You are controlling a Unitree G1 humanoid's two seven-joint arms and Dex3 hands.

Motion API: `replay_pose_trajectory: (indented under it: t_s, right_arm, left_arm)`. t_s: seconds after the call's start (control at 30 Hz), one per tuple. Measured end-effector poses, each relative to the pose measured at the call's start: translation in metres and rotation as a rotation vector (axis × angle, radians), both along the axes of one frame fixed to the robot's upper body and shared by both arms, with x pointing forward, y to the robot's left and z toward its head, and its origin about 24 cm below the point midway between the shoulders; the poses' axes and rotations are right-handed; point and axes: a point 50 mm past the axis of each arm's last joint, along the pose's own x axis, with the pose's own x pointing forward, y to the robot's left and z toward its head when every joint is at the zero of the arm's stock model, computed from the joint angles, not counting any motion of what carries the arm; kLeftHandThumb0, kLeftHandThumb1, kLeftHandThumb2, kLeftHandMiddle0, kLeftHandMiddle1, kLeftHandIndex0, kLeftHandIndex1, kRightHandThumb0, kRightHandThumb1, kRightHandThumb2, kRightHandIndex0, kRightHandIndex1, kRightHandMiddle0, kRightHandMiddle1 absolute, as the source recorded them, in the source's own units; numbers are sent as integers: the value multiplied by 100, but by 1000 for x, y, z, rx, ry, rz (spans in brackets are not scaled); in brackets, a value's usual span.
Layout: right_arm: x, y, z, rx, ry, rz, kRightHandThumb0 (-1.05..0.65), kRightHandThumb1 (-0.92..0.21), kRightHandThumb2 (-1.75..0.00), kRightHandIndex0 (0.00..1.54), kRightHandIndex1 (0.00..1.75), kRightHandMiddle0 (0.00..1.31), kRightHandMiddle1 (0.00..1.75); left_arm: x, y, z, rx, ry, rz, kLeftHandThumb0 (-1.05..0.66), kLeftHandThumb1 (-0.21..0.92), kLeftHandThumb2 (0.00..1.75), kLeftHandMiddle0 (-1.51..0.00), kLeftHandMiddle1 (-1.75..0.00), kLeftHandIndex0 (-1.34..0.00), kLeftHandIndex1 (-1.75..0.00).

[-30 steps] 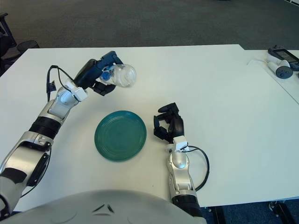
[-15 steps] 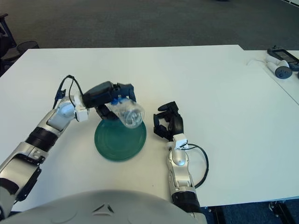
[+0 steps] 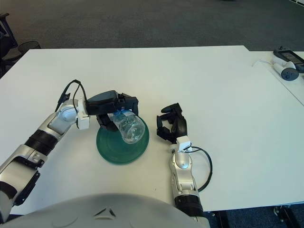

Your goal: Put the bottle into the plate.

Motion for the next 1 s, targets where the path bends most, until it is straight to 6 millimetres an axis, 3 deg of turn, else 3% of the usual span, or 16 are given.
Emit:
replay_pose_trajectory:
  t_s: [0.47, 1.0]
  right_arm:
    - [2, 0, -1, 5, 2, 3, 0, -59, -94, 49, 156, 25, 175]
    - [5, 0, -1, 3, -8, 1, -1, -61, -88, 47, 150, 29, 175]
  left_arm:
    - [-2, 2, -20, 169, -10, 9, -48, 29, 135, -113, -175, -63, -175]
    - [-2, 2, -22, 141, -26, 21, -47, 29, 134, -111, -175, -62, -175]
